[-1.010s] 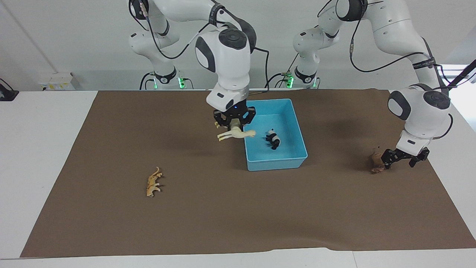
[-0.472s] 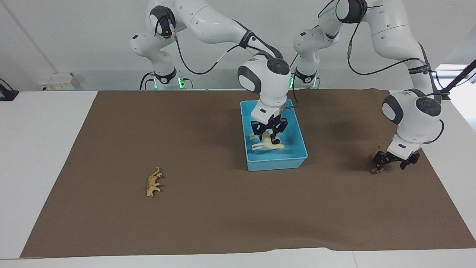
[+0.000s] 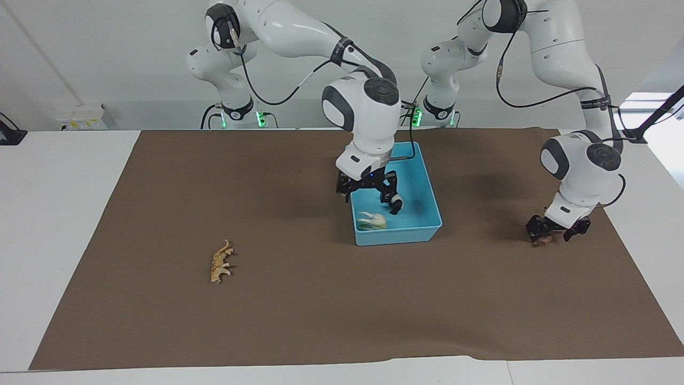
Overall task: Put all toys into storage box
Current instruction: 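Release the llama into the box and move the right gripper to the tan toy, then drop the horse with the left gripper while the right gripper grasps the dog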
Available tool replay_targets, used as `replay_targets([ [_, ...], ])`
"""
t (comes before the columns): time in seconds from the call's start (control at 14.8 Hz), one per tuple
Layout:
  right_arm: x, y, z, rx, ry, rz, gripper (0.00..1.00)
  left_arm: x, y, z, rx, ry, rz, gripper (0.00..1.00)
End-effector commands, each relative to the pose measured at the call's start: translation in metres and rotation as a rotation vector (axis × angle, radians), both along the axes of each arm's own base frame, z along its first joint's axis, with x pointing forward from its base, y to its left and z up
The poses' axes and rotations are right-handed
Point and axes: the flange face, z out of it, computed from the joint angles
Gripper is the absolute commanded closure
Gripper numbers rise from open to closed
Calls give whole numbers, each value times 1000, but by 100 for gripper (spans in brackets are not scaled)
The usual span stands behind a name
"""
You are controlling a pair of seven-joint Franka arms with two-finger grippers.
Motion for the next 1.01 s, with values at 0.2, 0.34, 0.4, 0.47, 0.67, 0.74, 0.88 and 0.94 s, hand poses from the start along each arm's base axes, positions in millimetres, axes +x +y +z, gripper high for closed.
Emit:
replay_targets([
  [0.2,82,-186,-6,-21,33,-130,0,-13,-1,-3,13,-12,-18,28],
  [0.34,95,-257,-24,-11,27,-119,0,-12,2,-2,13,0,-9,72],
  [0.4,97,-287,-34,6,5,-138,0,-9,3,2,14,0,-3,87],
  [0.47,96,-307,-47,11,1,-155,0,-4,4,8,13,1,5,88],
  [0.67,87,-337,-90,16,-26,-127,0,22,-13,37,12,16,56,88],
  [0.74,81,-351,-104,17,-34,-126,0,29,-29,47,11,24,82,88],
  [0.88,73,-359,-118,19,-51,-100,0,38,-71,70,6,35,144,88],
  [0.94,70,-359,-125,19,-53,-78,0,41,-98,85,-2,48,178,88],
])
